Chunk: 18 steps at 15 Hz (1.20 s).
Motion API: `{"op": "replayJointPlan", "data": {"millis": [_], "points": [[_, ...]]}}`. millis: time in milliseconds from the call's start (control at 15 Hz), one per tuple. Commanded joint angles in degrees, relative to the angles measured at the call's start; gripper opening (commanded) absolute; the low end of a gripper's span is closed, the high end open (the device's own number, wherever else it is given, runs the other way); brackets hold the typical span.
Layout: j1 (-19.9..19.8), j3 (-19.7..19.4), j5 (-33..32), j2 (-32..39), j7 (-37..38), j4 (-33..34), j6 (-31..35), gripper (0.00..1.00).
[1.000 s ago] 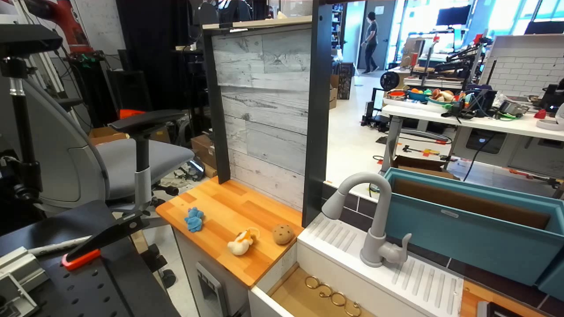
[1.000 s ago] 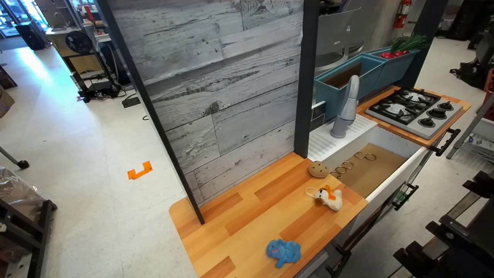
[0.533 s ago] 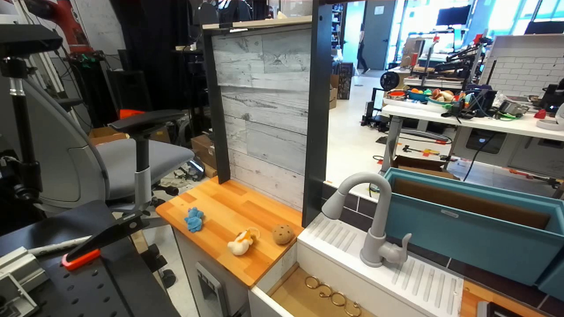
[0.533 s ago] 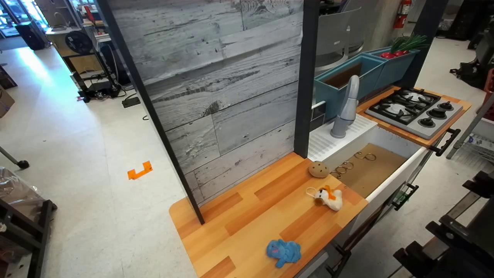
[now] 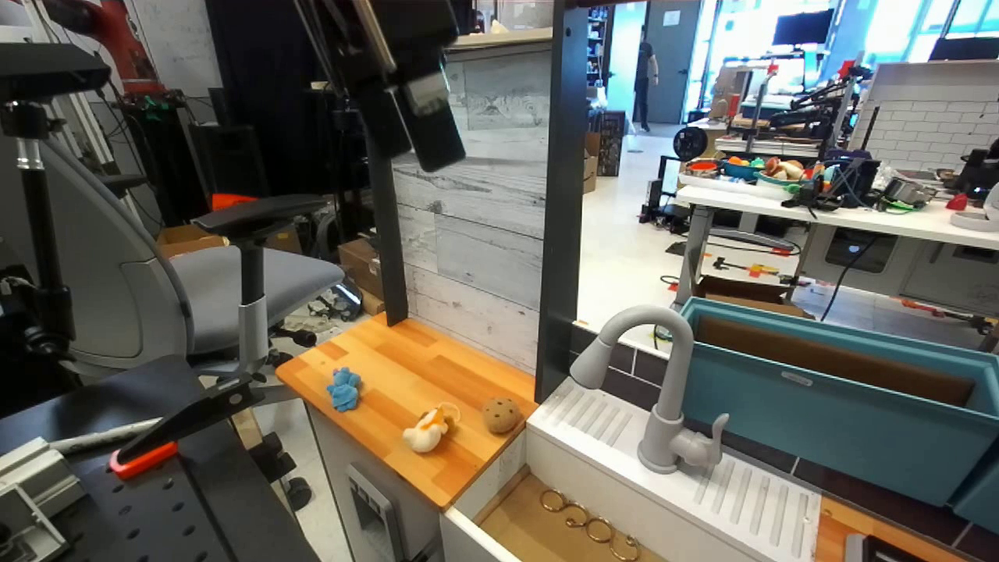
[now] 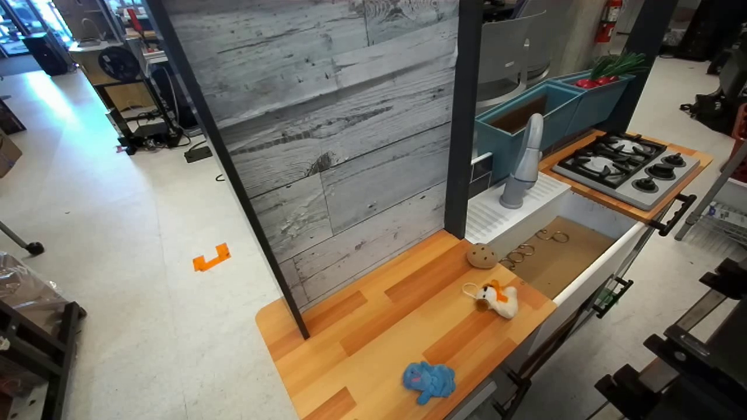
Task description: Push the grey faucet to the center of the sink
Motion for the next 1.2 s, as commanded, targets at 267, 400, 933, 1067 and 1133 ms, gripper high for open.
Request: {"op": "replayJointPlan", "data": {"millis": [267,400,933,1067,1133], "points": [[-1.4,1.3,-22.3,22.4,19.8,14.4,2.0,1.00],[0.0,0.2,-28.3,27.4,24.8,18.2,1.4,1.00],[9.3,-8.7,-33.2,46.0,33.0,33.1,1.8,1.00],[12.6,-11.8,-33.4,49.3,33.6,36.6,2.2,1.00],[14.4,-13.5,-33.4,50.8,34.1,38.3,2.3,1.00]]}}
